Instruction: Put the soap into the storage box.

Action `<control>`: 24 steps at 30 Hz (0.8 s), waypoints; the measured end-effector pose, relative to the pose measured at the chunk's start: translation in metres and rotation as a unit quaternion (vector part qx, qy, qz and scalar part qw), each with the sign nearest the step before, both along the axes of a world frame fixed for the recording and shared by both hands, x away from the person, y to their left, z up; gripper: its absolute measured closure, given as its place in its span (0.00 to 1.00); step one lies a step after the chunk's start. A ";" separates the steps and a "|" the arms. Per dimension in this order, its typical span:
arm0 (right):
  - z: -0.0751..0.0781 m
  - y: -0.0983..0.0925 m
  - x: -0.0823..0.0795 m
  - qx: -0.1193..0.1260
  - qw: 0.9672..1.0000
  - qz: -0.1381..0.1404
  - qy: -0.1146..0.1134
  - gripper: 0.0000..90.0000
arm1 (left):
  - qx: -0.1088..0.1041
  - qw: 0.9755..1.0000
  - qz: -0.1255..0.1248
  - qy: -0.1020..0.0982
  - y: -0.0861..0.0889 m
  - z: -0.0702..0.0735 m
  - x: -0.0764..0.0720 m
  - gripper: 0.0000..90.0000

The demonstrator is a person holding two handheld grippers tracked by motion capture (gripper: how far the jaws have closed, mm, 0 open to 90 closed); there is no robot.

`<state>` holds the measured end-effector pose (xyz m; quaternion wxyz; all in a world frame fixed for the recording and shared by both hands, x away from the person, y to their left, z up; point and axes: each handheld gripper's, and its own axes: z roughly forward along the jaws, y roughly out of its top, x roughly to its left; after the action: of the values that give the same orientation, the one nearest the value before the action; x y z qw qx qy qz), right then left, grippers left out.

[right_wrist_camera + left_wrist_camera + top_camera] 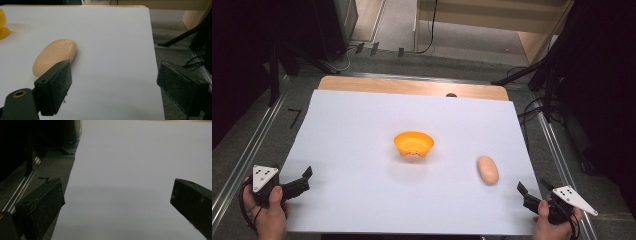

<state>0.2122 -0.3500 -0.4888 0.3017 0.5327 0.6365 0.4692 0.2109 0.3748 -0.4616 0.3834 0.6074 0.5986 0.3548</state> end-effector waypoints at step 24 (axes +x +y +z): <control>0.022 0.004 0.014 -0.024 0.992 0.006 0.127 0.16 | 0.006 1.000 0.003 0.003 -0.001 0.000 0.001 0.00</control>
<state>0.2259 -0.3465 -0.4663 0.2286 0.5770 0.6835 0.3843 0.2117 0.3735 -0.4618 0.3767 0.6093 0.5990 0.3579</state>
